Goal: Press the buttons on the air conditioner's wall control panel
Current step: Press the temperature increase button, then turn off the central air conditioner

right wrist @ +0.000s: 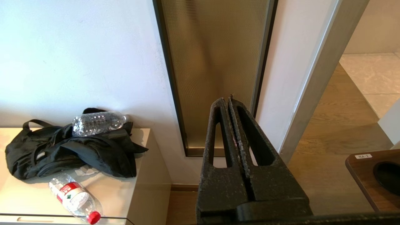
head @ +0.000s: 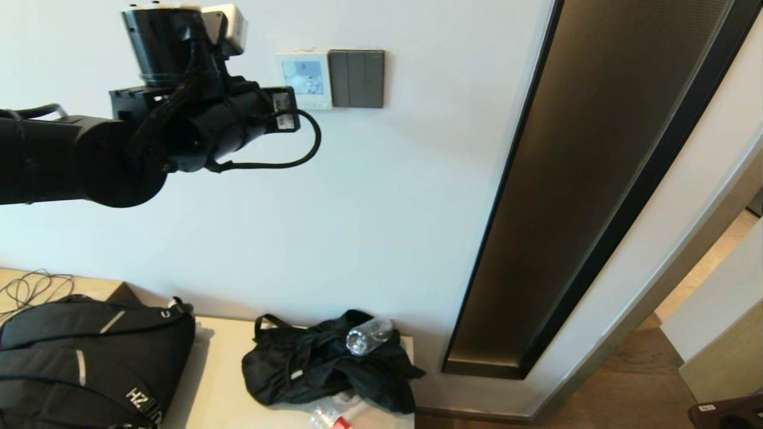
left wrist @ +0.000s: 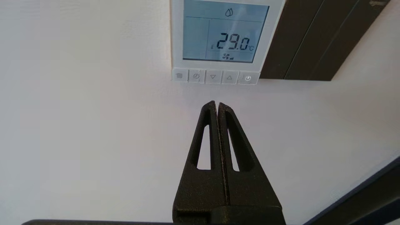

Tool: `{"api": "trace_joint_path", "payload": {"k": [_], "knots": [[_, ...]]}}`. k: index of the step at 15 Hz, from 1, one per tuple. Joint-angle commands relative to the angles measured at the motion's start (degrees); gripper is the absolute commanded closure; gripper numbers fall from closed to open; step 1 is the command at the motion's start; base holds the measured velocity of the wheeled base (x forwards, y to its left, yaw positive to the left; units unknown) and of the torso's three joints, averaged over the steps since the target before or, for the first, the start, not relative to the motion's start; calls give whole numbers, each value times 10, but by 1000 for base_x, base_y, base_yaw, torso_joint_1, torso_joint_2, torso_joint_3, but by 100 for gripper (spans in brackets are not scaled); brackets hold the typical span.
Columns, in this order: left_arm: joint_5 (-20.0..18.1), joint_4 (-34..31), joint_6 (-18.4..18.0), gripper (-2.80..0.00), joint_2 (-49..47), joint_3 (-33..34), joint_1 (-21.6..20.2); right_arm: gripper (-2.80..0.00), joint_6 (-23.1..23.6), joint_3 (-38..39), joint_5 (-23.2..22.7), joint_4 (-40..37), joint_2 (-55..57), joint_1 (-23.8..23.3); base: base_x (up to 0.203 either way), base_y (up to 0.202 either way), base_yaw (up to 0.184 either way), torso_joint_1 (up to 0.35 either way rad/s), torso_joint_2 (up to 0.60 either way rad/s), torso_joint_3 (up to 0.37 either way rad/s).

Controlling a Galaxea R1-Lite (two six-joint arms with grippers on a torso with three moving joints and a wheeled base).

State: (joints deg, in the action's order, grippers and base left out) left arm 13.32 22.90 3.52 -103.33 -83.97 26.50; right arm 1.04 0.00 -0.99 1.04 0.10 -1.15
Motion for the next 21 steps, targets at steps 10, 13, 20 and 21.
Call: {"api": "trace_joint_path", "payload": {"k": [10, 13, 20, 21], "knots": [[-5, -9, -4, 0, 486, 449, -106, 0, 0, 0, 0, 0, 1, 0, 0, 0, 0, 0, 0, 0], [-6, -66, -6, 0, 583, 520, -147, 0, 0, 0, 0, 0, 0, 0, 0, 0, 0, 0, 0, 0], [-4, -117, -2, 0, 713, 681, -207, 0, 0, 0, 0, 0, 0, 0, 0, 0, 0, 0, 0, 0], [-2, -118, -1, 0, 722, 698, -207, 0, 0, 0, 0, 0, 0, 0, 0, 0, 0, 0, 0, 0]]}}
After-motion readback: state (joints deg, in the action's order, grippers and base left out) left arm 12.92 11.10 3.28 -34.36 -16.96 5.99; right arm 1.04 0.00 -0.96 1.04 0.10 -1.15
